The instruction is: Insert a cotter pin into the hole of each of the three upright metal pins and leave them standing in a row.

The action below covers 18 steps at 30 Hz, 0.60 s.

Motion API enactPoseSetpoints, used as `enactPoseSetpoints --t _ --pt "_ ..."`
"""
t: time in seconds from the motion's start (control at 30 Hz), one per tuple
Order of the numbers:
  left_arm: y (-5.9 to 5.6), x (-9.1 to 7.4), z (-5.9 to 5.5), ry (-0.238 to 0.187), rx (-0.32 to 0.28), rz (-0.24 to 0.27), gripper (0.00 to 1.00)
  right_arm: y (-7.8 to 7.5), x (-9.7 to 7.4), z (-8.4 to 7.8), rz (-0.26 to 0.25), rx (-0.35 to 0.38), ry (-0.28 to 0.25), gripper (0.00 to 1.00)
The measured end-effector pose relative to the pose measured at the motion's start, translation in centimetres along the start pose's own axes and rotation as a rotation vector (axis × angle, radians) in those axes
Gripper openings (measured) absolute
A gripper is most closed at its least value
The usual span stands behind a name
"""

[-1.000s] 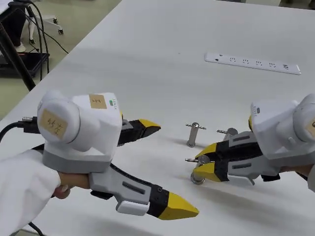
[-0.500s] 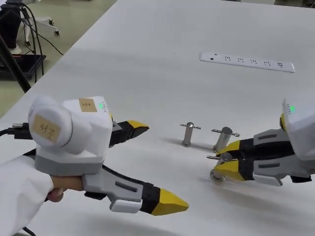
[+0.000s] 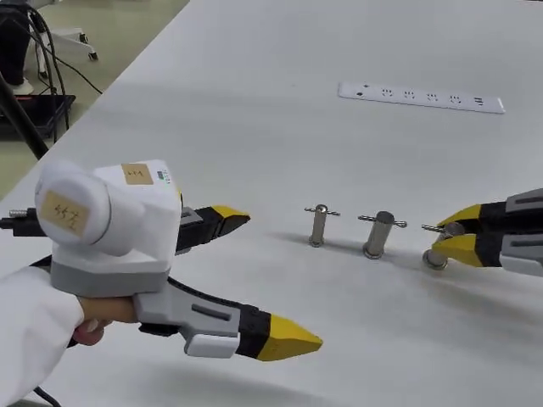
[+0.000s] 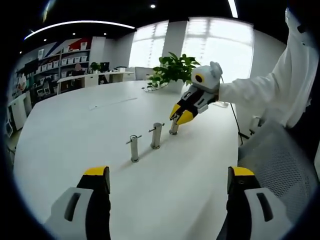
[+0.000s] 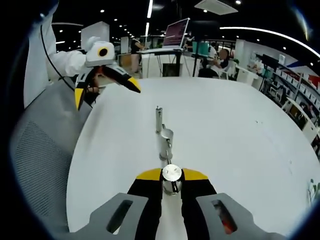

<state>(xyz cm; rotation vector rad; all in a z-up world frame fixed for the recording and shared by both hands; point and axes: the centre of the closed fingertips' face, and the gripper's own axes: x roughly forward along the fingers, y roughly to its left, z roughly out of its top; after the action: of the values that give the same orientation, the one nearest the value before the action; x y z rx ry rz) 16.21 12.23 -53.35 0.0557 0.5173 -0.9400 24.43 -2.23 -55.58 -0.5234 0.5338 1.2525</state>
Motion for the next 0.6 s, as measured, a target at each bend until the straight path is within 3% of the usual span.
enactPoseSetpoints --t 0.3,0.6 --pt "-0.31 -0.50 0.09 -0.004 -0.011 -0.008 0.95 -0.90 0.03 -0.67 -0.022 0.033 0.009 0.08" --pt "0.02 -0.65 0.07 -0.001 -0.013 0.009 0.95 -0.15 0.49 -1.02 -0.023 0.042 0.016 0.08"
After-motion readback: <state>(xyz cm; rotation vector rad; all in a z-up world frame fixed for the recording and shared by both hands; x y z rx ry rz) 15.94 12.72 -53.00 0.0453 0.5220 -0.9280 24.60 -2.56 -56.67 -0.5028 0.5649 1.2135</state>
